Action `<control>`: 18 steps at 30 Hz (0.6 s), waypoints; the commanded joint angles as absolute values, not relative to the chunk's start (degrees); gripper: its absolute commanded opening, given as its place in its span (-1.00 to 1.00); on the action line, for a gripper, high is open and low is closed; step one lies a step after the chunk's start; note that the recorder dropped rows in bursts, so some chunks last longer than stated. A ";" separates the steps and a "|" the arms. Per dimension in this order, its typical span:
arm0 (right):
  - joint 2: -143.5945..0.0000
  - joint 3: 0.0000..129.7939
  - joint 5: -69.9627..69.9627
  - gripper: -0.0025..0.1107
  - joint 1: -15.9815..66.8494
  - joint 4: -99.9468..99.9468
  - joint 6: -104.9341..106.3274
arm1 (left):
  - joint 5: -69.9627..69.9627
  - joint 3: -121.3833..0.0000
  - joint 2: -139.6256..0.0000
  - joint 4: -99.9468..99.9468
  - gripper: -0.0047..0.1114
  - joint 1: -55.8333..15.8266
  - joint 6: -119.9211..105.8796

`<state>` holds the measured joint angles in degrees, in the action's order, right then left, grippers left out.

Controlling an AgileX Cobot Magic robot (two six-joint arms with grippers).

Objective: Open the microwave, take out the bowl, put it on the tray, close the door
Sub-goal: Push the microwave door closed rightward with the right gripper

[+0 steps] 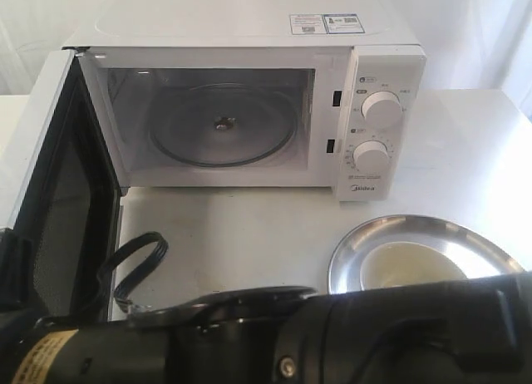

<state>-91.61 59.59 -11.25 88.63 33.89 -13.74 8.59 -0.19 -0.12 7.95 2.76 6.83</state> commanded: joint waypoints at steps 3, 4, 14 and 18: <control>-92.03 61.49 -4.00 -0.96 88.91 30.93 -13.08 | 8.52 0.00 0.00 7.73 -0.92 2.71 7.15; -92.03 61.70 -1.26 -0.96 88.91 30.35 -13.08 | 8.52 0.00 0.00 7.73 -0.92 2.71 7.15; -89.37 62.20 21.97 -0.96 88.80 38.68 -27.16 | 8.52 0.00 0.00 7.73 -0.92 2.71 7.15; -86.39 62.09 38.32 -0.96 89.03 50.23 -42.17 | 8.52 0.00 0.00 7.73 -0.92 2.71 7.15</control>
